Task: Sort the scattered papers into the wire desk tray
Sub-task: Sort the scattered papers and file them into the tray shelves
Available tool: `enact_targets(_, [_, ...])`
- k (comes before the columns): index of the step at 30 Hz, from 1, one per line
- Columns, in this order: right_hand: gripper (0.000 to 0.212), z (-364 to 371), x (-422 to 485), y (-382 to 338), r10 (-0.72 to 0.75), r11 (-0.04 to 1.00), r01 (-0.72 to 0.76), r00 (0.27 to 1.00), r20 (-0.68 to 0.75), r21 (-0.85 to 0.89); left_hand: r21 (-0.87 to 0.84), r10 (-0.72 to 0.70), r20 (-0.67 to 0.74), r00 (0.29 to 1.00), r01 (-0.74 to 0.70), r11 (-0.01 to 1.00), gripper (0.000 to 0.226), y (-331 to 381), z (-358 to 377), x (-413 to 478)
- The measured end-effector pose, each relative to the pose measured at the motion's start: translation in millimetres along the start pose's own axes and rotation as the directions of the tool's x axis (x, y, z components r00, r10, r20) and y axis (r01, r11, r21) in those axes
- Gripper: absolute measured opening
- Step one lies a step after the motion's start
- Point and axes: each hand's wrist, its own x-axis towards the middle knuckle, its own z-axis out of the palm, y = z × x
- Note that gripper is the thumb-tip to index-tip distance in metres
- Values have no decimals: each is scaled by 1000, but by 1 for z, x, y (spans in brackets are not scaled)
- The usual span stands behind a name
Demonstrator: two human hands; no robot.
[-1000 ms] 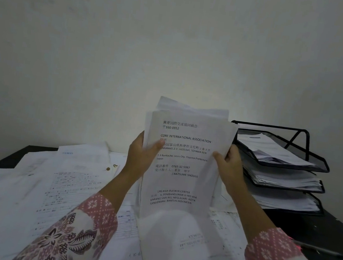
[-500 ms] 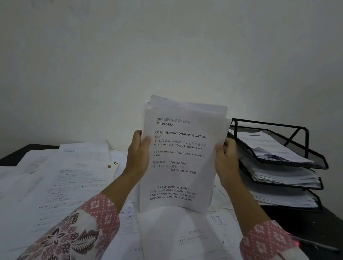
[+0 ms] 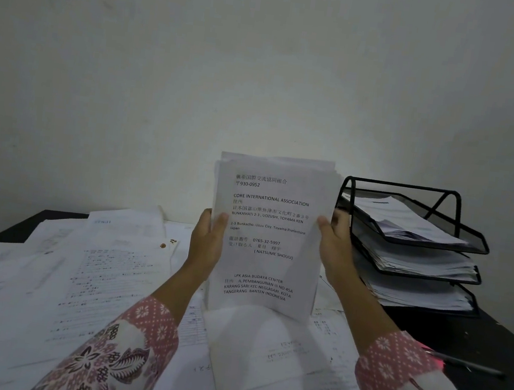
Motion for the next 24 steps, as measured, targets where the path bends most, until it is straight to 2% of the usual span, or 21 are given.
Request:
enact_targets(5, [17, 1, -7, 5, 76, 997, -76, 996, 36, 25, -25, -107, 67, 992, 108, 994, 12, -3, 0, -3])
enact_targets(9, [27, 1, -10, 5, 64, 998, -64, 998, 27, 3, 35, -78, 24, 997, 77, 996, 15, -5, 1, -5])
enact_targets(12, [25, 2, -12, 8, 54, 998, -53, 998, 19, -36, 62, -35, -5, 999, 36, 997, 18, -7, 0, -6])
enact_targets(15, [23, 2, -14, 10, 67, 994, -65, 998, 20, -90, 40, -104, 6, 995, 104, 994, 17, -11, 3, -6])
enact_targets(17, [26, 2, -16, 11, 60, 992, -57, 998, 26, -109, 93, -127, 15, 992, 125, 988, 22, -13, 4, -6])
enact_targets(21, [25, 0, -17, 16, 49, 984, -44, 998, 28, -173, 192, -39, 41, 998, 30, 981, 29, -16, 4, -9])
enact_targets(24, [26, -5, -14, 13, 81, 982, -78, 997, 13, -171, 295, -21, 114, 993, -13, 955, 31, -14, 6, -11])
